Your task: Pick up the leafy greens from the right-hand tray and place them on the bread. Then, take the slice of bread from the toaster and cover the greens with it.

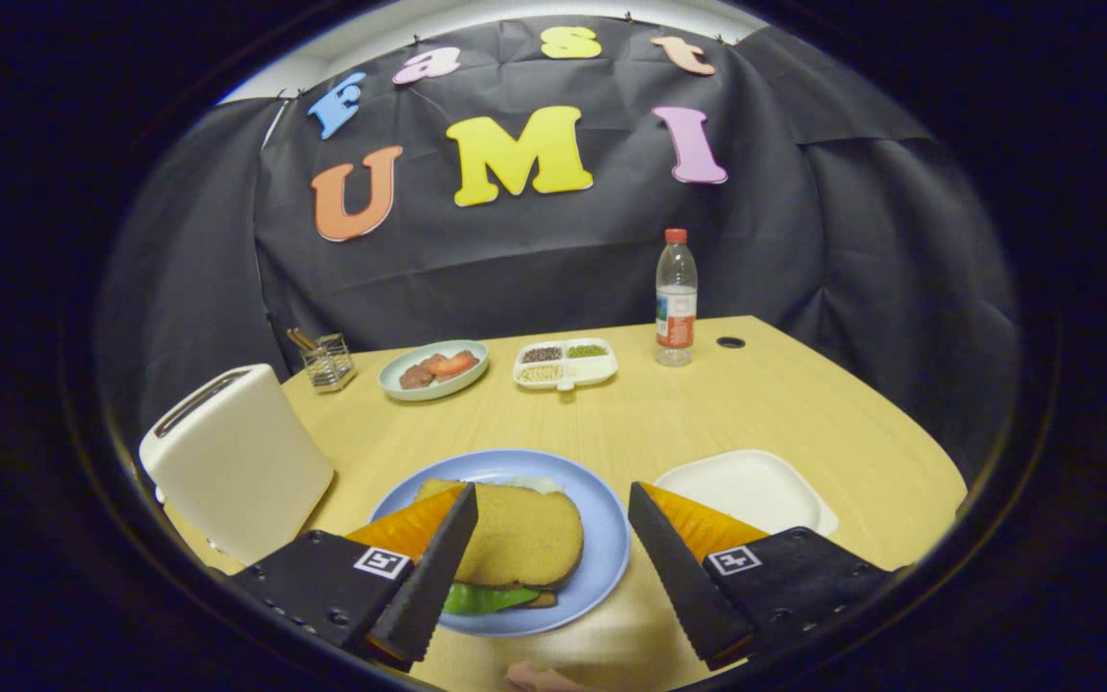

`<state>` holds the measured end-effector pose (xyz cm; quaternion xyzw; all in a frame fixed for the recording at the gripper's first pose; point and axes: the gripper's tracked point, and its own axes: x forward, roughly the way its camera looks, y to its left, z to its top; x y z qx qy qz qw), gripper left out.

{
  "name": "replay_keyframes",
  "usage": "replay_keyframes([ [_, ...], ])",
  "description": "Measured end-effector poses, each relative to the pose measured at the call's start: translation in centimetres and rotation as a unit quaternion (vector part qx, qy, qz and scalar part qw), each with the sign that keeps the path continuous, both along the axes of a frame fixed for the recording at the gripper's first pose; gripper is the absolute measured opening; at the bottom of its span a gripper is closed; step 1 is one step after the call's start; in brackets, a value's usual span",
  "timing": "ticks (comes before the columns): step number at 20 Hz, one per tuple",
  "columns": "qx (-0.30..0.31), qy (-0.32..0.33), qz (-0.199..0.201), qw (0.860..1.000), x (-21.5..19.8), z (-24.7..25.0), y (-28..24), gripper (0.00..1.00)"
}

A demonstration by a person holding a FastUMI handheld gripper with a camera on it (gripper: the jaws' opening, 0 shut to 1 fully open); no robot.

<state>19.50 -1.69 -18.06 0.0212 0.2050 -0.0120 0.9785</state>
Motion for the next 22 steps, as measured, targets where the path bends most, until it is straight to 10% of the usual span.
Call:
replay_keyframes([
  [22, -0.075, -0.213, 0.013, 0.974, -14.3, 21.9, 3.4, 0.96],
])
